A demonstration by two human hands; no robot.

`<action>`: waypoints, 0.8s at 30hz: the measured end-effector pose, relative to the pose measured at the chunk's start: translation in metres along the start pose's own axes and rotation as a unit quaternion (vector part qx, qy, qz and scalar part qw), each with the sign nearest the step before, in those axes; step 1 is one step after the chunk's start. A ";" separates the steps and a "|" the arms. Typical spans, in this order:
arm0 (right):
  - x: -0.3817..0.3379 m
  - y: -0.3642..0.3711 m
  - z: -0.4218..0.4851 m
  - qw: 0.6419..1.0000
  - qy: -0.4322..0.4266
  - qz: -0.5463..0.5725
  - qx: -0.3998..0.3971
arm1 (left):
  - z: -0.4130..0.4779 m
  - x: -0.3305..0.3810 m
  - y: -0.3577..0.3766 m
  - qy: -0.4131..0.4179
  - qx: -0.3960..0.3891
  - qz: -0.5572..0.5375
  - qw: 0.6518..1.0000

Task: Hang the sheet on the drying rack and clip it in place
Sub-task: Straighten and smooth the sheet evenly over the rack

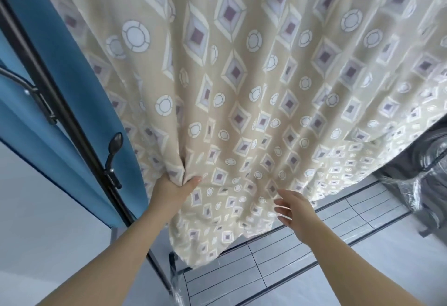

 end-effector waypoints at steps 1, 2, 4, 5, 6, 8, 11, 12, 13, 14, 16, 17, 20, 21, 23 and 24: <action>-0.001 0.000 0.001 1.000 -0.007 -0.003 -0.001 | 0.000 0.000 0.000 -0.003 0.003 0.003 1.000; -0.003 0.001 0.000 1.000 -0.014 -0.005 -0.002 | 0.000 0.001 0.000 -0.006 0.001 -0.005 1.000; -0.007 0.002 0.001 1.000 -0.027 -0.010 -0.005 | 0.000 0.004 0.001 -0.016 -0.017 -0.040 0.999; -0.008 0.002 0.001 0.999 -0.032 -0.012 -0.007 | 0.001 0.007 0.002 -0.012 -0.032 -0.050 0.998; -0.010 0.003 0.001 0.999 -0.035 -0.014 -0.009 | 0.002 0.010 0.005 -0.006 -0.039 -0.058 0.998; -0.014 0.004 0.003 0.999 -0.038 -0.014 -0.010 | 0.006 0.015 0.008 0.001 -0.028 -0.046 0.999; -0.014 0.006 0.005 0.999 -0.034 -0.016 -0.013 | 0.013 0.013 0.012 0.016 -0.012 0.019 1.000; -0.014 0.007 0.005 0.999 -0.030 -0.015 -0.014 | 0.017 0.008 0.013 0.022 -0.009 0.034 0.999; -0.012 0.007 0.005 0.999 -0.026 -0.014 -0.015 | 0.020 0.003 0.013 0.022 -0.004 0.048 0.999; -0.010 0.007 0.005 1.000 -0.021 -0.014 -0.015 | 0.022 -0.004 0.013 0.018 0.003 0.064 0.998; -0.005 0.007 0.005 1.000 -0.008 -0.016 -0.014 | 0.025 -0.015 0.012 0.005 0.016 0.092 0.996; -0.001 0.006 0.004 1.000 0.000 -0.018 -0.014 | 0.026 -0.020 0.011 0.004 0.018 0.102 0.995; 0.006 0.001 0.003 0.999 0.021 -0.023 -0.012 | 0.028 -0.029 0.014 0.004 0.021 0.114 0.993; 0.007 -0.001 0.002 0.999 0.027 -0.023 -0.010 | 0.029 -0.029 0.016 0.005 0.020 0.116 0.993; 0.008 -0.007 0.000 0.999 0.035 -0.024 -0.002 | 0.031 -0.029 0.022 0.020 0.016 0.109 0.994; 0.009 -0.009 -0.001 0.999 0.036 -0.023 0.003 | 0.031 -0.030 0.025 0.019 0.014 0.100 0.995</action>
Point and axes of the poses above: each hand's wrist, its own z-axis towards the middle knuckle, its own y-axis out of the palm, x = y × z, the point moved 2 cm from there along z, towards the middle knuckle, and after that the axes turned 5 degrees about -y, right-handed, at the moved point
